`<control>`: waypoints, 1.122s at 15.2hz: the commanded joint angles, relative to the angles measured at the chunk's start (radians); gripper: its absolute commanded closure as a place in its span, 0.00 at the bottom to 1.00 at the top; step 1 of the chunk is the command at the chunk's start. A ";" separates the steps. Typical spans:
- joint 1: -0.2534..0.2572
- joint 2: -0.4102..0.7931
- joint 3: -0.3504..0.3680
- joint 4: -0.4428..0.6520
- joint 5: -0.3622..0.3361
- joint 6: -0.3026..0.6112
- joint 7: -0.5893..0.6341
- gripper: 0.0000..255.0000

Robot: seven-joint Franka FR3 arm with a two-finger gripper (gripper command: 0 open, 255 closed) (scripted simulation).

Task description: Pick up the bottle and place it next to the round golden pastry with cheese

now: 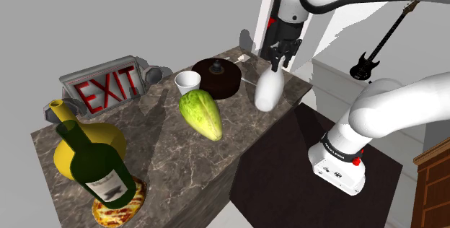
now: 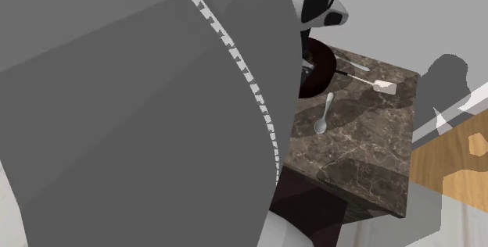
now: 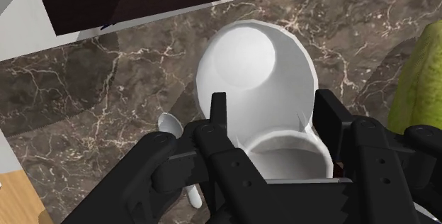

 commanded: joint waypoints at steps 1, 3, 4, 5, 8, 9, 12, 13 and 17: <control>0.000 -0.005 -0.001 0.026 -0.001 -0.031 0.002 1.00; -0.001 -0.006 -0.003 0.052 -0.003 -0.058 0.002 1.00; -0.001 -0.006 -0.004 0.066 -0.004 -0.072 0.002 1.00; -0.001 -0.006 -0.005 0.079 -0.005 -0.085 0.003 1.00; -0.003 -0.004 -0.008 0.121 -0.007 -0.125 0.003 1.00; -0.003 -0.003 -0.009 0.135 -0.008 -0.138 0.003 1.00; -0.004 0.002 -0.012 0.178 -0.011 -0.176 0.004 1.00; -0.005 0.004 -0.013 0.193 -0.012 -0.189 0.004 1.00; -0.007 0.014 -0.016 0.253 -0.015 -0.240 0.005 1.00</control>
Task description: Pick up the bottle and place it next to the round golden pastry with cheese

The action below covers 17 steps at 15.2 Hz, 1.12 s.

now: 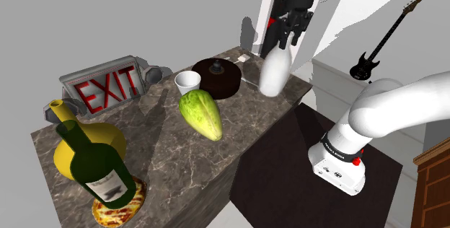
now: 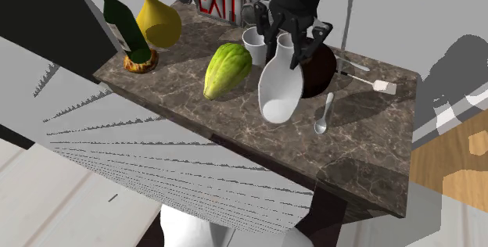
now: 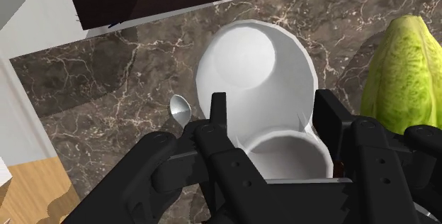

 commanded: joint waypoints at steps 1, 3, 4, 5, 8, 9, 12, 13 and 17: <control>0.000 0.005 0.000 0.034 -0.001 -0.029 0.002 1.00; -0.001 0.012 -0.002 0.065 -0.002 -0.054 0.003 1.00; -0.002 0.015 -0.002 0.081 -0.003 -0.066 0.003 1.00; -0.002 0.019 -0.003 0.098 -0.004 -0.079 0.003 1.00; -0.003 0.031 -0.005 0.147 -0.006 -0.116 0.004 1.00; -0.004 0.036 -0.005 0.164 -0.007 -0.128 0.005 1.00; -0.005 0.051 -0.007 0.216 -0.009 -0.166 0.006 1.00; -0.006 0.056 -0.007 0.234 -0.009 -0.178 0.006 1.00; -0.007 0.079 -0.009 0.307 -0.012 -0.228 0.008 1.00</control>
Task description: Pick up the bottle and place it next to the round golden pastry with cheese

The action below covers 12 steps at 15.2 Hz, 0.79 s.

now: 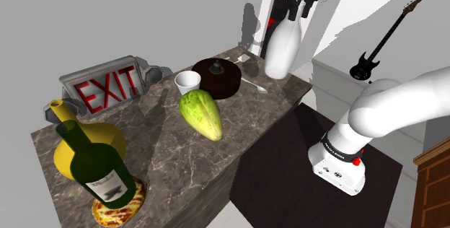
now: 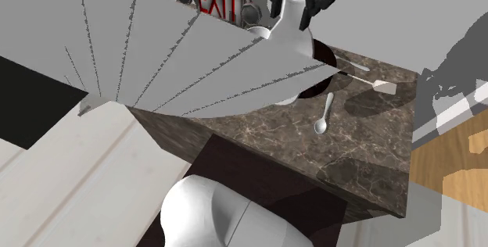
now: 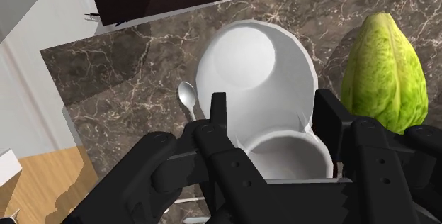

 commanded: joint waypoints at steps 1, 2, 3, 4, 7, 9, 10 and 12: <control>-0.001 0.011 -0.001 0.036 -0.002 -0.025 0.000 1.00; -0.001 0.017 -0.001 0.055 -0.002 -0.037 0.001 1.00; -0.002 0.024 -0.002 0.074 -0.003 -0.050 0.001 1.00; -0.002 0.031 -0.002 0.094 -0.003 -0.063 0.002 1.00; -0.004 0.053 -0.002 0.154 -0.005 -0.101 0.004 1.00; -0.005 0.068 -0.002 0.196 -0.006 -0.127 0.005 1.00; -0.005 0.076 -0.002 0.217 -0.007 -0.141 0.006 1.00; -0.006 0.093 -0.002 0.260 -0.008 -0.167 0.007 1.00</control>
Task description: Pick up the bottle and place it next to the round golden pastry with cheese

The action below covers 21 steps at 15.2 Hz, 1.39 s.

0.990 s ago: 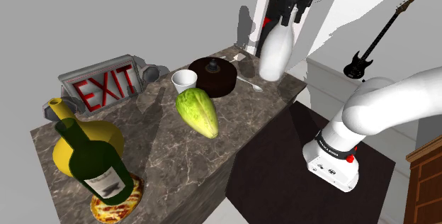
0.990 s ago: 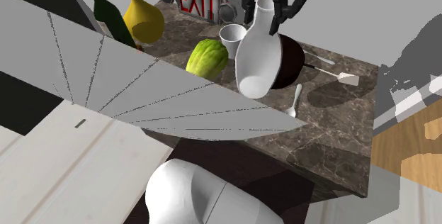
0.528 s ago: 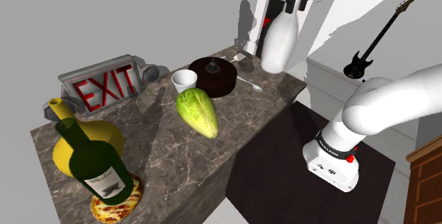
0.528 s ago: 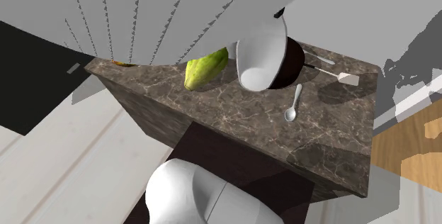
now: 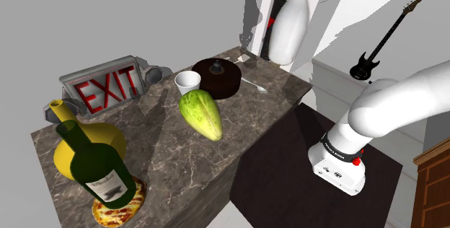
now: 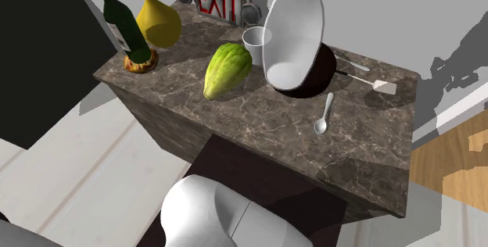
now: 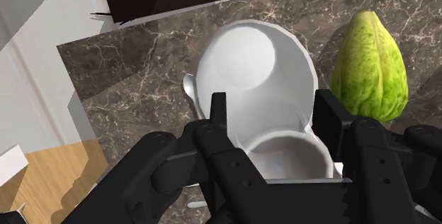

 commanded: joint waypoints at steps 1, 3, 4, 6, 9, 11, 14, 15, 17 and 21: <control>-0.001 0.016 0.000 0.046 -0.001 -0.030 0.002 1.00; -0.001 0.029 0.000 0.079 -0.002 -0.049 0.003 1.00; 0.002 0.036 0.018 0.069 0.008 -0.032 0.026 1.00; 0.010 0.052 0.055 0.053 0.026 0.002 0.071 1.00; 0.022 0.084 0.109 0.039 0.050 0.053 0.137 1.00; 0.030 0.112 0.146 0.036 0.061 0.087 0.180 1.00; 0.043 0.161 0.200 0.040 0.072 0.138 0.246 1.00; 0.048 0.180 0.218 0.044 0.074 0.154 0.268 1.00; 0.056 0.222 0.255 0.055 0.074 0.187 0.312 1.00; 0.076 0.320 0.328 0.094 0.059 0.247 0.404 1.00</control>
